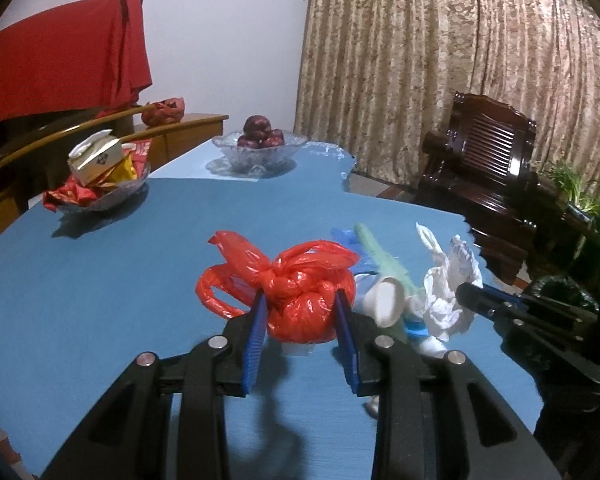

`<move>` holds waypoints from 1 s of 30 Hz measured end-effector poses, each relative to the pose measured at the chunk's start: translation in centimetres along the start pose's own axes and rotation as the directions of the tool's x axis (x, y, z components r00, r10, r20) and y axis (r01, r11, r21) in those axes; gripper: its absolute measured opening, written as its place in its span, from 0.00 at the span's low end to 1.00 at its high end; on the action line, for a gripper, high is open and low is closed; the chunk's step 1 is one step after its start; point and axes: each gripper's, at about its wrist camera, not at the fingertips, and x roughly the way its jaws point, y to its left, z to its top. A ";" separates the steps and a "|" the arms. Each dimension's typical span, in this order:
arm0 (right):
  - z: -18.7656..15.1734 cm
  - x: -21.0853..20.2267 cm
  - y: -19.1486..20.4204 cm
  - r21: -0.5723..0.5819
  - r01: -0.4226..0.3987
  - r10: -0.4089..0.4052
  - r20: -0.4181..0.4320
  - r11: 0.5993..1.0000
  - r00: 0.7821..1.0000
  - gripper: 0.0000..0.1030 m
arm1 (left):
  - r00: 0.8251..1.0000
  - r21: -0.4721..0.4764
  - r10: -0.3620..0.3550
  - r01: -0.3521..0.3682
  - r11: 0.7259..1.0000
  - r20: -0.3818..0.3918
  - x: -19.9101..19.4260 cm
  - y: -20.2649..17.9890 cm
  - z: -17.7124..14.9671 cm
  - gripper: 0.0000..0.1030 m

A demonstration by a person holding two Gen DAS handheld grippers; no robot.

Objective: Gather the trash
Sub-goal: 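Grasp a white tissue with the right tool while the left tool lifts the red bag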

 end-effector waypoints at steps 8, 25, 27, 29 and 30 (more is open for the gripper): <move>0.7 -4.7 -1.2 0.010 0.024 -0.025 0.059 1.000 0.998 0.07 | 0.999 0.028 -0.048 0.048 0.998 0.017 -1.5 -3.1 0.5 0.32; -0.7 -11.1 -5.6 0.057 0.121 -0.126 0.092 0.991 0.988 0.07 | 0.986 0.082 -0.169 0.168 0.982 0.002 -3.2 -9.3 -0.1 0.31; -1.0 -11.6 -6.2 0.062 0.133 -0.138 0.093 0.989 0.986 0.07 | 0.983 0.091 -0.186 0.185 0.979 -0.003 -3.3 -10.3 -0.3 0.31; -1.3 -12.4 -6.7 0.068 0.146 -0.152 0.094 0.987 0.984 0.07 | 0.979 0.097 -0.202 0.202 0.975 -0.008 -3.3 -11.0 -0.4 0.31; -1.5 -12.8 -7.1 0.075 0.150 -0.157 0.094 0.986 0.983 0.07 | 0.977 0.104 -0.213 0.213 0.971 -0.011 -3.3 -11.5 -0.4 0.31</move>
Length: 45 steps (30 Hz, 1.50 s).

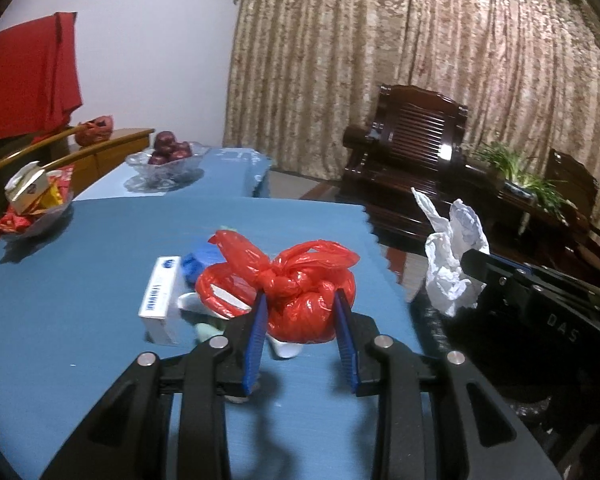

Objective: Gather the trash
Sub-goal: 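Grasp a white tissue with the right tool while the left tool lifts the red bag, then carry both items over the black bin and open both tools to drop them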

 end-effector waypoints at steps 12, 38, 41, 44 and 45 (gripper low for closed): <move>-0.4 -1.4 -1.4 0.024 -0.014 0.013 0.011 1.000 1.000 0.07 | 1.000 0.026 -0.018 0.018 1.000 0.002 0.0 -2.4 -0.3 0.31; -3.4 -9.3 -11.6 0.105 0.235 -0.237 0.009 0.966 0.971 0.07 | 0.970 0.121 -0.244 0.245 0.962 -0.023 2.0 -13.6 0.4 0.31; -4.2 -10.0 -13.4 0.127 0.267 -0.270 0.002 0.955 0.963 0.07 | 0.957 0.138 -0.287 0.290 0.947 -0.040 2.7 -16.0 0.3 0.31; -5.0 -10.1 -14.7 0.146 0.289 -0.290 -0.012 0.946 0.957 0.08 | 0.947 0.147 -0.316 0.321 0.936 -0.057 3.4 -17.6 0.0 0.31; -5.1 -10.0 -14.9 0.150 0.293 -0.294 -0.017 0.944 0.956 0.12 | 0.941 0.148 -0.331 0.337 0.930 -0.067 3.8 -18.1 -0.1 0.31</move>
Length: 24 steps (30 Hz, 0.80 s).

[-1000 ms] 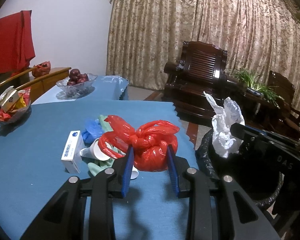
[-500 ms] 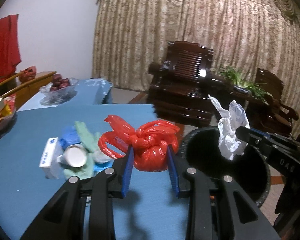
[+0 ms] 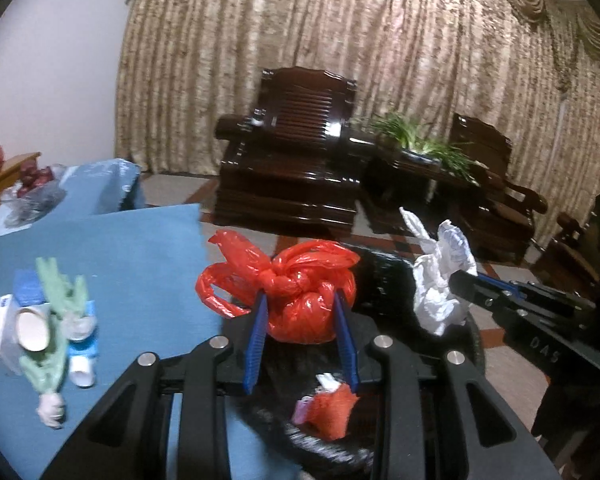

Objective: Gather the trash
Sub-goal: 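Carry both items over the black bin and open both tools to drop them, then return to the table and grasp the white box with the left tool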

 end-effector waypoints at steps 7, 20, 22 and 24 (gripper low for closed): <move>-1.3 0.5 -2.4 0.027 0.076 -0.075 -0.033 0.997 0.997 0.49 | 0.996 -0.032 -0.067 0.065 0.997 -0.067 2.3 -0.1 0.0 0.51; -1.2 -0.3 -1.1 0.027 0.125 -0.126 0.020 0.992 0.992 0.94 | 0.997 -0.040 0.078 -0.077 0.996 0.022 -1.7 4.2 0.2 0.74; -0.9 -0.2 -0.3 0.020 0.109 -0.109 0.029 0.994 0.994 0.94 | 0.992 -0.042 0.118 -0.116 0.992 0.039 -2.8 5.5 0.0 0.77; -0.6 0.0 0.5 0.018 0.090 -0.091 0.036 0.996 0.995 0.94 | 0.986 -0.047 0.160 -0.158 0.986 0.050 -4.0 6.7 -0.3 0.78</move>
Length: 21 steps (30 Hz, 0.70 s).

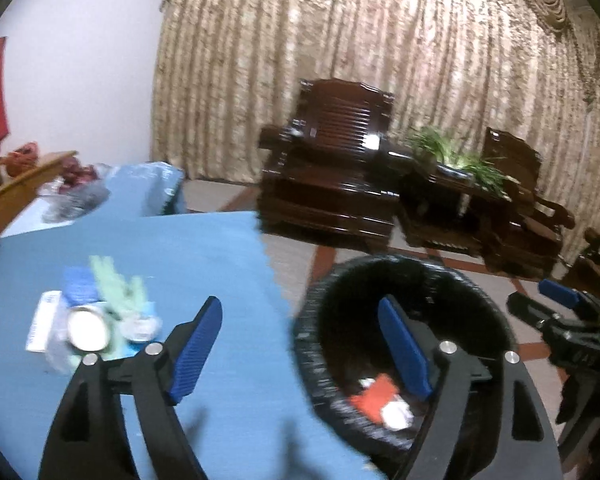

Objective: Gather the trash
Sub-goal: 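Return to the table and grasp the white box with the left tool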

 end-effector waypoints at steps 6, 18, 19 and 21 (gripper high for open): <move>0.5 1.1 4.6 -0.030 -0.084 0.084 -0.002 0.996 0.996 0.94 | 0.991 -0.048 0.133 -0.132 0.990 0.021 -2.9 5.1 -0.8 0.85; 1.5 4.0 14.8 -0.139 -0.254 0.251 -0.039 0.957 0.967 0.94 | 0.946 -0.122 0.325 -0.321 0.939 0.010 -6.4 14.3 -2.9 0.86; 1.6 4.3 15.7 -0.147 -0.267 0.263 -0.041 0.953 0.964 0.94 | 0.943 -0.129 0.332 -0.329 0.936 0.006 -6.6 14.9 -3.1 0.86; 1.8 4.9 17.2 -0.158 -0.286 0.282 -0.044 0.945 0.958 0.94 | 0.940 -0.140 0.342 -0.339 0.930 0.001 -6.6 15.7 -3.1 0.86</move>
